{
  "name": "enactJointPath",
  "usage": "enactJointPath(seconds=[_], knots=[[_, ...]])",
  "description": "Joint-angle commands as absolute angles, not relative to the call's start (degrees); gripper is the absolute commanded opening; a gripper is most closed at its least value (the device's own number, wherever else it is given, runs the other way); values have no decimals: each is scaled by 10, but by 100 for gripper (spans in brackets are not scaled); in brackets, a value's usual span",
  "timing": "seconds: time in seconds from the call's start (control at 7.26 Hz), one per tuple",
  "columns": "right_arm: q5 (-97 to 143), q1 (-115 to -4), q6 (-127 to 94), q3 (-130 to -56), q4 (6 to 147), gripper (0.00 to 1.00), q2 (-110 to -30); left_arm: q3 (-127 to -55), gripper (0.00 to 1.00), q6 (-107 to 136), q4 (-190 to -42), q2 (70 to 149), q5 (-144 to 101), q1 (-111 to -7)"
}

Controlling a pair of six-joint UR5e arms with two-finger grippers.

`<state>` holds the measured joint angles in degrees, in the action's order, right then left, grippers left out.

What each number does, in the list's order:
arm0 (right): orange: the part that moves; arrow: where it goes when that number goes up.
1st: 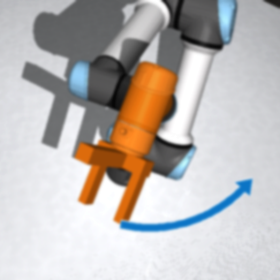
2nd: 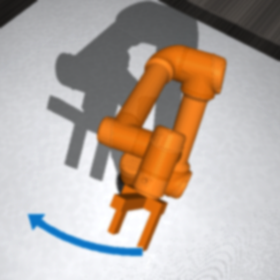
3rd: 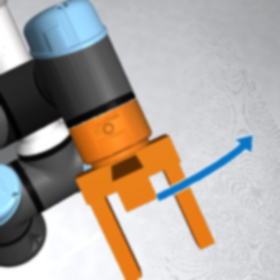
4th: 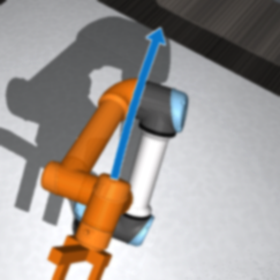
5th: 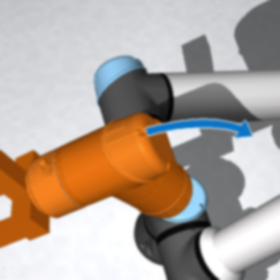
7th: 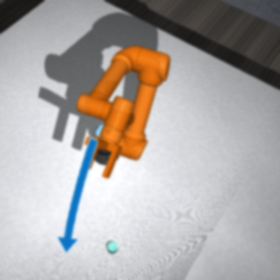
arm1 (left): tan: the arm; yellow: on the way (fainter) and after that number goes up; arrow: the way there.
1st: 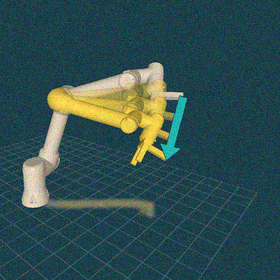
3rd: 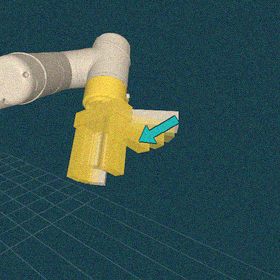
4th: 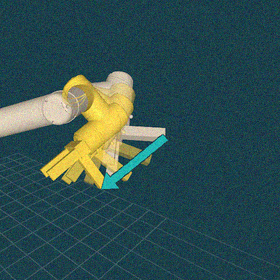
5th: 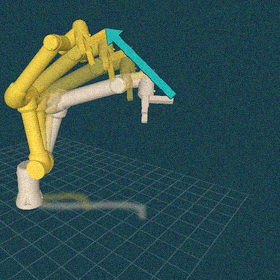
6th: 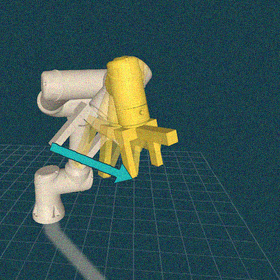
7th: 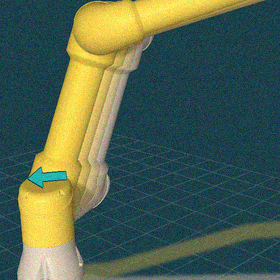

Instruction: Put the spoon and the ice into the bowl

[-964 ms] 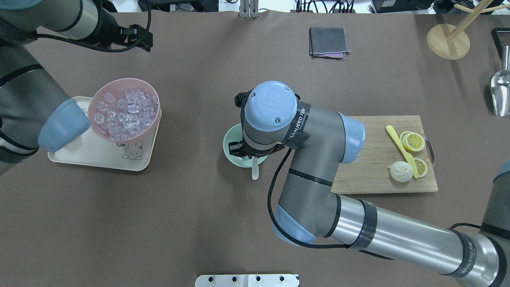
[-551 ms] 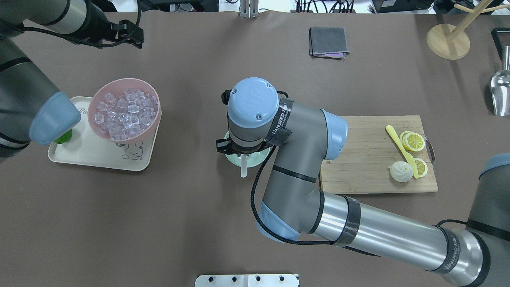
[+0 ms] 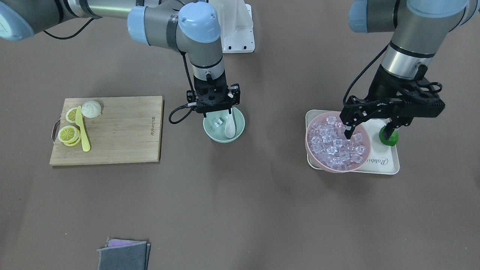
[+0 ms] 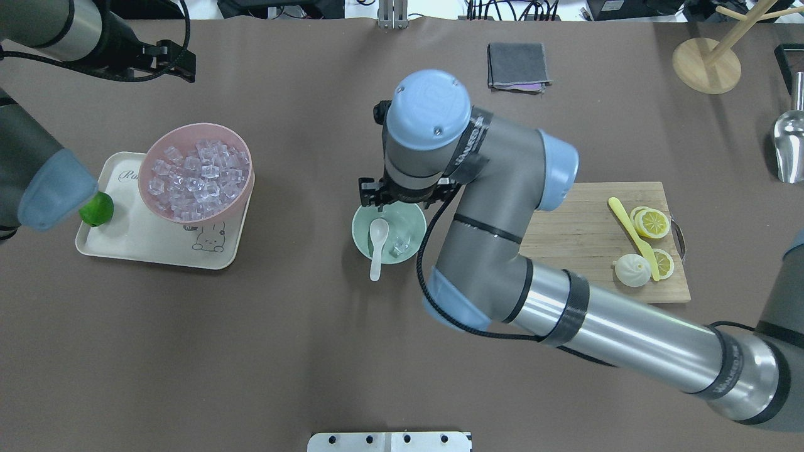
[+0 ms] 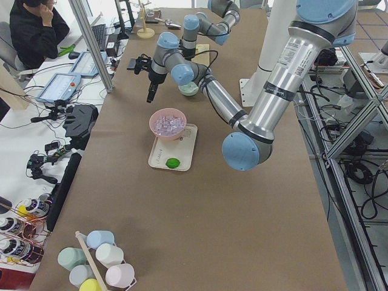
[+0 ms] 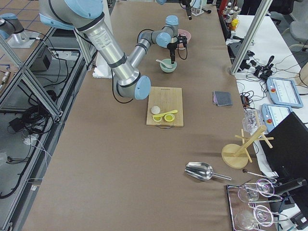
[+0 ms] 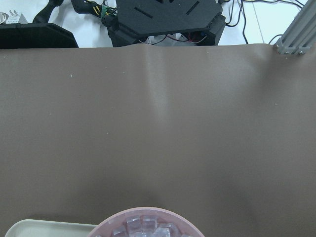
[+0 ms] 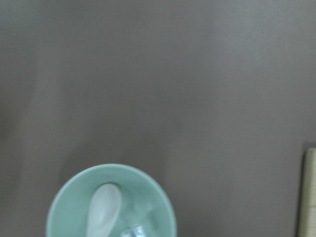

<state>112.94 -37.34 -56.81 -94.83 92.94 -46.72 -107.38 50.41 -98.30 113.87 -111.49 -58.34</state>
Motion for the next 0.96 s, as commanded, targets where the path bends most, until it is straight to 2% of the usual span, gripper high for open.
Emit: enactJointPath(seconds=[0.0, 0.41, 0.69, 0.83], knots=[[1214, -492, -346, -1020, 929, 100, -594, -1081, 98, 442, -994, 1093, -1150, -626], [1293, -630, -191, -1084, 924, 100, -769, -1087, 98, 179, -997, 978, -1151, -737], [1234, -641, -194, -1069, 928, 100, -791, -1085, 98, 175, -1003, 940, -1147, -748], [1237, -686, -179, -1043, 925, 100, -793, -1086, 98, 169, -1005, 882, -1144, -776]])
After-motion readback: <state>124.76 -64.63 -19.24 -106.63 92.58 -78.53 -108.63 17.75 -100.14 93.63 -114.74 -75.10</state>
